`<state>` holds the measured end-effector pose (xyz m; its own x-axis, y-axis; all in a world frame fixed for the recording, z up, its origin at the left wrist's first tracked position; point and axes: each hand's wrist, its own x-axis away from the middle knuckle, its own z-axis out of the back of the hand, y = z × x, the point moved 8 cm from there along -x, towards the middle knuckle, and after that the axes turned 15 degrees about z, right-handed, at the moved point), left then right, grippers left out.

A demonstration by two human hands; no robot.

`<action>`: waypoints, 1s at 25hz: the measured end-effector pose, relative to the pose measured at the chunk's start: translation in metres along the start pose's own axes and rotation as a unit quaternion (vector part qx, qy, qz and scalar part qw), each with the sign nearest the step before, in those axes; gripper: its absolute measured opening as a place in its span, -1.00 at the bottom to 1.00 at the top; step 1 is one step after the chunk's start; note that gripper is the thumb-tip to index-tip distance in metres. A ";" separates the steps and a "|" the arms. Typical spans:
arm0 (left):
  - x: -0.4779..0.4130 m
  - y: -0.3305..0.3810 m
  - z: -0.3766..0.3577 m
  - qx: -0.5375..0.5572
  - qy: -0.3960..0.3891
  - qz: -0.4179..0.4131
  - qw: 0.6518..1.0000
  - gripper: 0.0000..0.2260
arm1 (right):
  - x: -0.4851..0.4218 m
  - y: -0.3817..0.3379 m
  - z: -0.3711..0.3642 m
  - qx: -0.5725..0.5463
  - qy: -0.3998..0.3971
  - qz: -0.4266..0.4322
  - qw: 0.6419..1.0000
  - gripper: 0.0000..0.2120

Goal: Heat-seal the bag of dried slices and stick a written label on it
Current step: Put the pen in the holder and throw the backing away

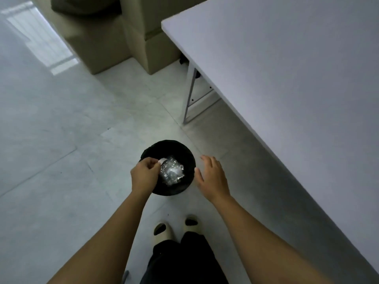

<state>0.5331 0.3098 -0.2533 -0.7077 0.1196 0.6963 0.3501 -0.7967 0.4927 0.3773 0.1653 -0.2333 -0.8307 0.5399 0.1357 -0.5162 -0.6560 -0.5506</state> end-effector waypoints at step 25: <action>-0.214 -0.150 -0.158 -0.090 0.027 0.045 0.995 -0.85 | -0.018 0.199 -0.291 -0.063 -0.067 -0.306 0.948 -0.82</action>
<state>0.5354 0.3104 -0.5587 -0.7114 0.0152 0.7026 0.3019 -0.8962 0.3251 0.3504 0.1789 -0.5851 -0.4076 0.7213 0.5600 -0.8877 -0.1693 -0.4281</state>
